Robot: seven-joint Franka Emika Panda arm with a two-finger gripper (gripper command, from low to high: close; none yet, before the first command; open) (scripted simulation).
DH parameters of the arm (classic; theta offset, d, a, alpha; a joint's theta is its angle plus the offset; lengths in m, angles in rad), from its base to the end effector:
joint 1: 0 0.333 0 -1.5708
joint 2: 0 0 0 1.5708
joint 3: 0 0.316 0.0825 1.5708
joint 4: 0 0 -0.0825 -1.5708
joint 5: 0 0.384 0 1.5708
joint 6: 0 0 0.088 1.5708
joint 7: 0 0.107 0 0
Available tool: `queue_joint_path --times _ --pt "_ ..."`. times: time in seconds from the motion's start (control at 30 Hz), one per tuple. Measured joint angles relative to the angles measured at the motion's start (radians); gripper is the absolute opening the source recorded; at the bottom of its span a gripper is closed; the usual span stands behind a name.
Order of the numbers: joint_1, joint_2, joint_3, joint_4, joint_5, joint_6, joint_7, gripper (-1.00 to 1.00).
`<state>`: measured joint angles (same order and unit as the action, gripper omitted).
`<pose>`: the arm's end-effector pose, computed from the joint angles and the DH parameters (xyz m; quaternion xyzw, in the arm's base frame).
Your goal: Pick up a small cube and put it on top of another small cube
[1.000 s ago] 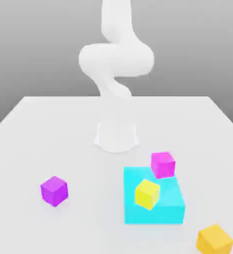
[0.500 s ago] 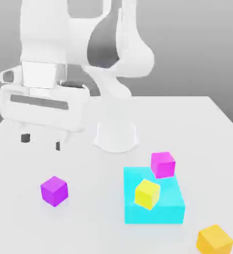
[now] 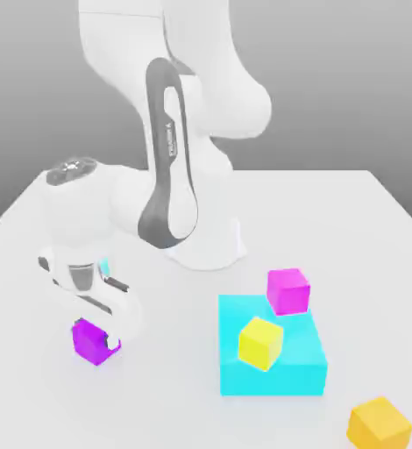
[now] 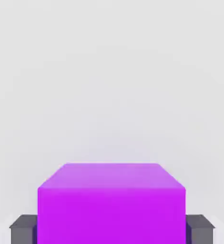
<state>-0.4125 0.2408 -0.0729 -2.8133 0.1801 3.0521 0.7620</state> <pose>0.3088 -0.1817 0.1381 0.7568 -0.6536 0.0002 0.0007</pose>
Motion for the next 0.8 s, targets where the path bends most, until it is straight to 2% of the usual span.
queue_joint_path --times 0.13,0.33,0.37,0.47,0.8 --pt "0.001 -0.014 -0.005 -0.003 -0.013 -0.011 0.010 -1.00" --pt "0.030 -0.220 -0.071 -0.040 -0.165 -0.178 0.122 -1.00" --pt "0.022 -0.256 -0.056 -0.046 -0.168 -0.208 0.144 -1.00" --pt "0.121 -0.365 0.017 -0.062 -0.142 -0.298 0.215 -1.00" --pt "0.440 -0.722 0.278 -0.117 0.015 -0.595 0.448 -1.00"
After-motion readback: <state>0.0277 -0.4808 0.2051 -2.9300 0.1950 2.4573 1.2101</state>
